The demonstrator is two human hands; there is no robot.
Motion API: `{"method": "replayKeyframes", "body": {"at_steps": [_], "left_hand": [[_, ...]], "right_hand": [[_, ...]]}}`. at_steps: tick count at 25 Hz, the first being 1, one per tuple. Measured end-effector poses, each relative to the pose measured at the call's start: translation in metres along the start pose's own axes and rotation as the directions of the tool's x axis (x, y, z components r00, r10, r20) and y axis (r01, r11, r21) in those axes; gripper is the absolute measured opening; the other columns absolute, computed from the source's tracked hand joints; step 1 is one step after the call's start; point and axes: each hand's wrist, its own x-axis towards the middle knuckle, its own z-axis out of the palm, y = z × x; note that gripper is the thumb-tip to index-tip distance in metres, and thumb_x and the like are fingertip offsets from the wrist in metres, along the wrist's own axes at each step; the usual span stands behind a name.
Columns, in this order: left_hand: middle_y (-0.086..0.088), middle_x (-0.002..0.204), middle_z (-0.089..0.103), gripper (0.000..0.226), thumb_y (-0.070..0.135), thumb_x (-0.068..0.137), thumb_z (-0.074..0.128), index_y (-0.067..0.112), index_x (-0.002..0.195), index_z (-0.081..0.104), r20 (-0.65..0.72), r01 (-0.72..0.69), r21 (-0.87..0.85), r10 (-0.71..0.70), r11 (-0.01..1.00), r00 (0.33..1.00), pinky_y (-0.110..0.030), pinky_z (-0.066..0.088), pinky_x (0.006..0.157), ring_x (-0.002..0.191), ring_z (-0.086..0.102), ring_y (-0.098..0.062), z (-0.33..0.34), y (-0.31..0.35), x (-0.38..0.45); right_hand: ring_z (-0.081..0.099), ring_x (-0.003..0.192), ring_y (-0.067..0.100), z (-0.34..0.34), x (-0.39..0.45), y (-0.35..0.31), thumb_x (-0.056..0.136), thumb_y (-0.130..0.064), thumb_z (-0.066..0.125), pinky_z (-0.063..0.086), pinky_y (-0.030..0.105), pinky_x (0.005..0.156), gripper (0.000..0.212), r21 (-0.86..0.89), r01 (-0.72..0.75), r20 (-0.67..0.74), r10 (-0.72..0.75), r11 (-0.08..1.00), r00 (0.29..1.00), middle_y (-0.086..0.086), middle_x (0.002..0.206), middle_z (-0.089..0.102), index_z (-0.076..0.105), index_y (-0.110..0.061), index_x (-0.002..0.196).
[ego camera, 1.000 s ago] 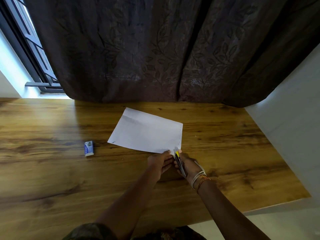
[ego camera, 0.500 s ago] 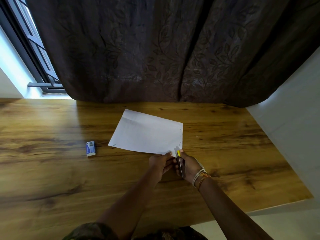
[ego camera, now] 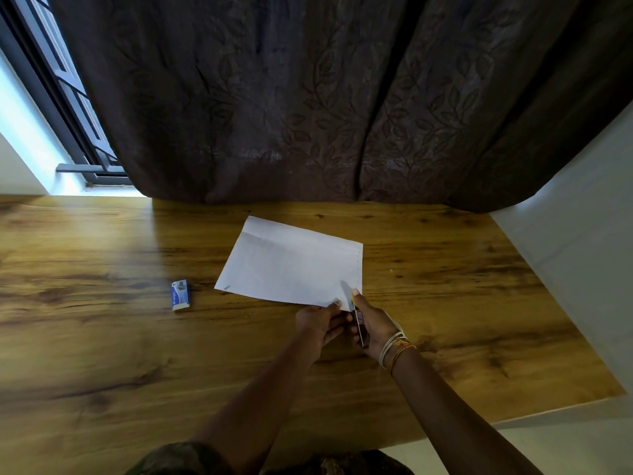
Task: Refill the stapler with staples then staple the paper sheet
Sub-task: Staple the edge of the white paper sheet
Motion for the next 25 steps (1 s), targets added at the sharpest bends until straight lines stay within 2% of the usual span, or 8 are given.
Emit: {"method": "replayKeyframes", "body": {"at_steps": [5, 8, 12, 15, 19, 25], "left_hand": [[-0.010, 0.071, 0.076, 0.017, 0.010, 0.081, 0.076, 0.003, 0.087, 0.063, -0.009, -0.006, 0.001, 0.006, 1.000, 1.000, -0.039, 0.062, 0.062, 0.068, 0.075, -0.023, -0.001, -0.001, 0.002], [-0.007, 0.064, 0.075, 0.016, 0.010, 0.080, 0.076, 0.003, 0.086, 0.063, -0.017, -0.009, -0.002, 0.009, 1.000, 1.000, -0.038, 0.062, 0.060, 0.064, 0.075, -0.022, 0.000, -0.001, 0.002], [-0.010, 0.073, 0.075, 0.016, 0.012, 0.082, 0.076, 0.003, 0.086, 0.063, -0.029, -0.009, 0.003, 0.009, 1.000, 1.000, -0.036, 0.061, 0.058, 0.066, 0.074, -0.023, 0.001, 0.000, 0.001], [-0.008, 0.065, 0.074, 0.014, 0.010, 0.083, 0.074, 0.003, 0.083, 0.063, -0.025, -0.012, 0.003, 0.012, 1.000, 1.000, -0.032, 0.059, 0.052, 0.062, 0.074, -0.020, 0.001, 0.000, 0.000], [-0.014, 0.078, 0.074, 0.015, 0.008, 0.082, 0.075, 0.001, 0.085, 0.061, -0.039, -0.020, 0.020, 0.021, 1.000, 0.999, -0.036, 0.062, 0.060, 0.067, 0.074, -0.022, 0.001, 0.000, 0.000], [-0.015, 0.080, 0.074, 0.016, 0.007, 0.081, 0.076, 0.001, 0.085, 0.062, -0.023, -0.023, 0.020, 0.023, 1.000, 0.999, -0.039, 0.062, 0.067, 0.072, 0.074, -0.024, 0.000, -0.001, -0.001]], "right_hand": [[0.048, 0.047, 0.012, -0.002, 0.002, 0.004, 0.081, -0.056, 0.061, 0.033, 0.021, 0.040, 0.044, 0.060, -0.025, 0.028, 0.023, 0.998, 0.999, -0.001, 0.056, 0.056, 0.060, -0.013, 0.070], [0.054, 0.048, 0.010, -0.001, 0.003, 0.005, 0.085, -0.050, 0.060, 0.039, 0.019, 0.037, 0.038, 0.128, -0.026, 0.040, 0.021, 0.991, 0.999, -0.001, 0.062, 0.063, 0.063, -0.012, 0.081], [0.060, 0.049, 0.008, 0.001, 0.004, 0.003, 0.089, -0.042, 0.058, 0.044, 0.019, 0.038, 0.032, 0.216, -0.025, 0.075, 0.009, 0.976, 0.997, -0.001, 0.063, 0.068, 0.064, -0.012, 0.093], [0.061, 0.044, 0.009, 0.004, 0.006, 0.004, 0.091, -0.037, 0.057, 0.045, 0.019, 0.038, 0.026, 0.249, -0.011, 0.044, 0.000, 0.969, 0.999, 0.002, 0.058, 0.068, 0.063, -0.012, 0.093], [0.061, 0.044, 0.011, 0.008, 0.012, 0.006, 0.088, -0.031, 0.062, 0.047, 0.022, 0.042, 0.017, 0.188, 0.069, -0.083, -0.054, 0.980, 0.995, 0.007, 0.062, 0.066, 0.066, -0.014, 0.086], [0.065, 0.050, 0.011, 0.003, 0.008, 0.009, 0.089, -0.030, 0.061, 0.052, 0.022, 0.048, 0.022, 0.233, 0.040, -0.015, -0.038, 0.972, 0.999, 0.004, 0.059, 0.069, 0.067, -0.009, 0.090]]}}
